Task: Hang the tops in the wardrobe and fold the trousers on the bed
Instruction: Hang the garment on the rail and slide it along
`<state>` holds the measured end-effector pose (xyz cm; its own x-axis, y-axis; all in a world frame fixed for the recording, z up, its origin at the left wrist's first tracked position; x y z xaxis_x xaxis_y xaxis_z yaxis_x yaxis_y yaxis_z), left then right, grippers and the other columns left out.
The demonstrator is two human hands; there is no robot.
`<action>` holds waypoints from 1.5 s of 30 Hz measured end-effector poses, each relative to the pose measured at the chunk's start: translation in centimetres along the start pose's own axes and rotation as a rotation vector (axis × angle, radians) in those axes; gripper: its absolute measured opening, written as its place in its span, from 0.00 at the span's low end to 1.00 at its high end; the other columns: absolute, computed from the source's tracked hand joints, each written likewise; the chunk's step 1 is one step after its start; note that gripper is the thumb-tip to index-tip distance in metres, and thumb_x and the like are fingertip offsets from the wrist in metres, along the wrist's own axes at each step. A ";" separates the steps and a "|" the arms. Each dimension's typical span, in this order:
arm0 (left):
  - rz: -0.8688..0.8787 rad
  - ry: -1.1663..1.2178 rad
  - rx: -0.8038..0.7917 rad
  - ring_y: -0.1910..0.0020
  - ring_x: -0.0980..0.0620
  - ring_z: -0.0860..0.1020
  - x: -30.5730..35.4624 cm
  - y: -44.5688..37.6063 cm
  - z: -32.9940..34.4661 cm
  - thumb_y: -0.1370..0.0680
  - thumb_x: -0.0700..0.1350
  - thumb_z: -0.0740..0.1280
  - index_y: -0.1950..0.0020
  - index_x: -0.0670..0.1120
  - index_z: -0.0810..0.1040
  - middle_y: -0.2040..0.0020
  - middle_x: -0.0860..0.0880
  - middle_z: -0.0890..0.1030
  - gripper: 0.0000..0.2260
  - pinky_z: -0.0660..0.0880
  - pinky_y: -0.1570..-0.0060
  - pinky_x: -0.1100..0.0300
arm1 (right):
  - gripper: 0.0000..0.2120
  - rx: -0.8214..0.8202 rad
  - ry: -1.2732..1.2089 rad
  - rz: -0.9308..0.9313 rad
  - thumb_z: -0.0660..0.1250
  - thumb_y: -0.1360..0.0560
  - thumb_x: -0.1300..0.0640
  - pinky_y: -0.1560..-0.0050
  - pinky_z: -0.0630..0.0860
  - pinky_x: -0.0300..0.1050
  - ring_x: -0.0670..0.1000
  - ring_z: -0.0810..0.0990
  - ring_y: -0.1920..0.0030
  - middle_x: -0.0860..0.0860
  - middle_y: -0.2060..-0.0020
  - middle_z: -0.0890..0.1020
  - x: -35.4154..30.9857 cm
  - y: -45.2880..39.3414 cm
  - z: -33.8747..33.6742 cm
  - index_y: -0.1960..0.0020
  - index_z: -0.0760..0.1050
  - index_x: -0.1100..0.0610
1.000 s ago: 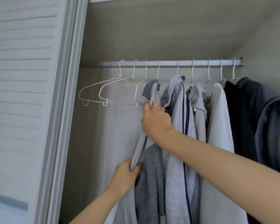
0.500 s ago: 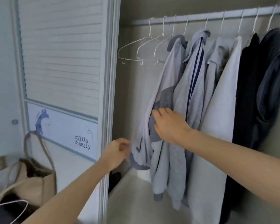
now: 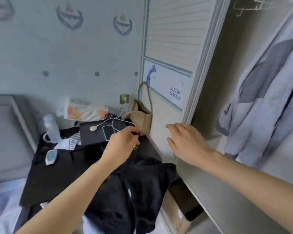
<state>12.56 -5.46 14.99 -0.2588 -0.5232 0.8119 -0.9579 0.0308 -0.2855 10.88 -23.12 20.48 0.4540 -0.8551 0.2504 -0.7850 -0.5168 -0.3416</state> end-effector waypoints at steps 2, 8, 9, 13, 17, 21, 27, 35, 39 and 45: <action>-0.111 -0.014 0.100 0.62 0.63 0.80 -2.2 6.2 -2.6 0.20 0.45 0.62 0.44 0.60 0.76 0.61 0.61 0.83 0.09 0.72 0.65 0.73 | 0.17 0.028 -0.112 -0.093 0.57 0.21 0.52 0.51 0.74 0.50 0.57 0.77 0.48 0.54 0.48 0.80 -4.9 1.7 0.6 0.36 0.71 0.59; -0.401 -0.041 0.380 0.66 0.59 0.80 -8.0 25.2 -7.5 0.20 0.45 0.63 0.50 0.62 0.76 0.62 0.57 0.83 0.10 0.71 0.71 0.71 | 0.17 0.052 -0.377 -0.363 0.60 0.21 0.53 0.52 0.77 0.51 0.56 0.79 0.49 0.54 0.48 0.81 -19.2 7.0 1.3 0.36 0.72 0.60; -0.463 -0.045 0.423 0.66 0.59 0.80 -9.3 28.8 -8.2 0.20 0.45 0.63 0.52 0.64 0.75 0.62 0.55 0.83 0.11 0.71 0.71 0.71 | 0.17 0.033 -0.410 -0.408 0.59 0.21 0.52 0.51 0.76 0.51 0.56 0.78 0.48 0.54 0.48 0.81 -22.0 8.0 1.5 0.35 0.71 0.60; -0.707 -0.062 0.547 0.64 0.58 0.80 -13.4 41.5 -9.4 0.20 0.44 0.63 0.48 0.60 0.76 0.62 0.55 0.84 0.09 0.77 0.63 0.62 | 0.18 -0.044 -0.501 -0.578 0.56 0.20 0.51 0.48 0.74 0.50 0.56 0.76 0.45 0.54 0.45 0.79 -31.9 11.8 2.8 0.33 0.69 0.58; -0.907 -0.059 0.657 0.65 0.58 0.80 -17.2 54.3 -11.0 0.19 0.42 0.63 0.45 0.56 0.75 0.64 0.55 0.83 0.09 0.74 0.65 0.66 | 0.19 -0.170 -0.594 -0.748 0.55 0.19 0.51 0.44 0.73 0.50 0.56 0.74 0.41 0.54 0.42 0.78 -43.1 15.8 3.7 0.31 0.66 0.57; -1.079 0.018 0.803 0.65 0.53 0.81 -20.2 64.1 -12.9 0.20 0.41 0.63 0.44 0.49 0.77 0.64 0.51 0.83 0.08 0.76 0.60 0.58 | 0.18 -0.322 -0.628 -0.814 0.55 0.19 0.51 0.44 0.73 0.52 0.56 0.73 0.40 0.53 0.40 0.76 -52.0 18.8 5.9 0.32 0.66 0.56; -1.281 0.072 0.825 0.63 0.50 0.81 -26.9 73.9 -16.3 0.21 0.38 0.61 0.44 0.47 0.78 0.62 0.51 0.83 0.10 0.76 0.57 0.55 | 0.15 -0.542 -0.589 -0.836 0.55 0.19 0.51 0.45 0.73 0.52 0.56 0.72 0.40 0.52 0.40 0.76 -64.1 21.3 10.5 0.35 0.67 0.56; -1.396 0.062 0.609 0.63 0.50 0.79 -41.0 78.5 -22.7 0.20 0.42 0.62 0.42 0.48 0.77 0.55 0.49 0.79 0.09 0.73 0.70 0.61 | 0.14 -0.736 -0.505 -0.674 0.56 0.19 0.52 0.45 0.73 0.51 0.56 0.72 0.39 0.52 0.42 0.77 -76.1 17.6 19.3 0.36 0.68 0.56; -1.425 0.062 0.492 0.64 0.54 0.76 -48.1 77.8 -24.7 0.20 0.45 0.61 0.41 0.49 0.77 0.49 0.49 0.80 0.09 0.73 0.65 0.60 | 0.15 -0.832 -0.532 -0.574 0.57 0.19 0.51 0.46 0.75 0.52 0.56 0.75 0.43 0.53 0.43 0.77 -80.3 14.9 24.5 0.37 0.69 0.56; -1.501 0.088 0.340 0.49 0.49 0.77 -58.5 76.8 -24.4 0.19 0.47 0.61 0.36 0.46 0.76 0.39 0.47 0.79 0.13 0.72 0.54 0.60 | 0.15 -0.963 -0.638 -0.436 0.59 0.20 0.52 0.43 0.73 0.52 0.54 0.74 0.43 0.53 0.42 0.75 -85.9 11.4 34.9 0.36 0.69 0.57</action>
<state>-48.93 48.28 -41.99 0.8677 0.1568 0.4717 -0.2651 -0.6567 0.7060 -22.35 42.97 -36.53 0.6679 -0.6256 -0.4031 -0.3839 -0.7536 0.5335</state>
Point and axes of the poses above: each hand's wrist, its own y-axis away from the middle knuckle, its own z-axis out of the palm, x = y × z, the point moved 10 cm from there along -y, towards the middle knuckle
